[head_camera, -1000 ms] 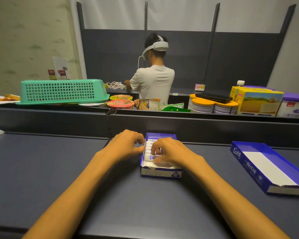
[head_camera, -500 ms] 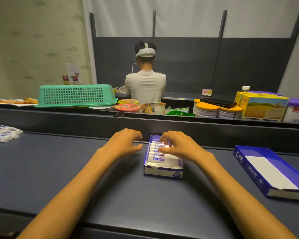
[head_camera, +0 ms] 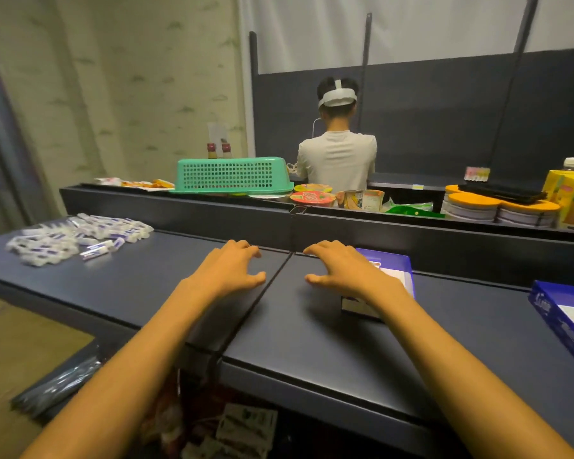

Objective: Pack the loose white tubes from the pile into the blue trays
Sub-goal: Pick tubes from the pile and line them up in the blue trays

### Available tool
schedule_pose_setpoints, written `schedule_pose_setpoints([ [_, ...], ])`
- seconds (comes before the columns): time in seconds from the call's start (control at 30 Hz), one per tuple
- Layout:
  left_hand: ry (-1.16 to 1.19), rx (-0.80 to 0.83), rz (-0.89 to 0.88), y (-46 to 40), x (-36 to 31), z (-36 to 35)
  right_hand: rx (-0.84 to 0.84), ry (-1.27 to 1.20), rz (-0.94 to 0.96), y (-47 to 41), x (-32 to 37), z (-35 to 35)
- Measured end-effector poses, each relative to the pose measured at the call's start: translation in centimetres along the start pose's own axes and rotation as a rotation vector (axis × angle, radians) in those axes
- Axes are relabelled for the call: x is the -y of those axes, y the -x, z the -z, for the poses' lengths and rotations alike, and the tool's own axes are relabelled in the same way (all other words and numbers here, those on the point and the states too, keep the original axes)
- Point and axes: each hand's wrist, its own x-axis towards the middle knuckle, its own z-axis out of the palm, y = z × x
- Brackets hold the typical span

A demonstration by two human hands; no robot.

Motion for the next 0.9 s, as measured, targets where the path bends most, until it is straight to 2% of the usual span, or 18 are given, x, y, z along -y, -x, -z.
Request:
schedule_pose_setpoints([
  [0.23, -0.004, 0.009, 0.097, 5.9, 9.4, 1.2, 0.046, 0.049, 0.075, -4.4, 8.9, -2.8],
  [0.63, -0.044, 0.016, 0.207, 17.4, 31.7, 4.1, -0.003, -0.034, 0.156, -13.8, 32.4, -6.8],
  [0.9, -0.027, -0.015, 0.270, 19.4, 42.7, 4.6, 0.007, -0.010, 0.157, -20.1, 39.9, -8.6],
])
